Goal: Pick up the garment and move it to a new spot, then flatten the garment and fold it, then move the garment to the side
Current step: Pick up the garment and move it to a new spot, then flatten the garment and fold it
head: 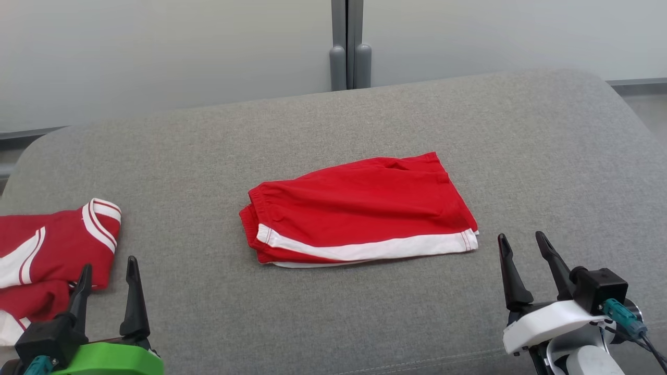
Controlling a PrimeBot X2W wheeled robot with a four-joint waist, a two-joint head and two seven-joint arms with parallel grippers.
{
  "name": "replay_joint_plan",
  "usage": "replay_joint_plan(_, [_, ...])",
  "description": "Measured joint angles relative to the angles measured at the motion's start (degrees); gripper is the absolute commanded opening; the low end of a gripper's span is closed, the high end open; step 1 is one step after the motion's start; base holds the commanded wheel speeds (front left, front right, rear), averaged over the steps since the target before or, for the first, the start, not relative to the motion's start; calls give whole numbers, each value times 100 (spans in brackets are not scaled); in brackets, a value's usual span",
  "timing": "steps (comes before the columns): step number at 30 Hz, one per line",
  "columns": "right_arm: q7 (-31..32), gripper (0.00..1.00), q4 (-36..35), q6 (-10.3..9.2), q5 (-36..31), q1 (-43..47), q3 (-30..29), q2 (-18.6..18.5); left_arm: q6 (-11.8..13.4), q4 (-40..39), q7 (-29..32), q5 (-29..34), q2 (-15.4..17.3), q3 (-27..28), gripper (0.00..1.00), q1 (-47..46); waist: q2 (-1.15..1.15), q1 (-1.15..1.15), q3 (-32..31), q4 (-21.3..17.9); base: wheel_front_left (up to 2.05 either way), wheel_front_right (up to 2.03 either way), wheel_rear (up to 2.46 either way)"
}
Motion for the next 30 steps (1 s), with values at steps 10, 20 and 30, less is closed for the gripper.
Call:
replay_joint_plan(10, [107,100,-82,0,-21,81,-34,10,84,3,1,-12,-26,-10,100,34,0,0,-92,71,0,0,0])
replay_joint_plan(20, [123,100,-102,0,-21,73,-26,-1,134,64,1,-7,-46,-32,100,16,0,0,-76,107,0,0,0])
replay_joint_plan(30, [183,100,-109,0,-21,41,10,-8,147,68,119,45,-105,-240,100,-222,0,0,14,145,0,0,0])
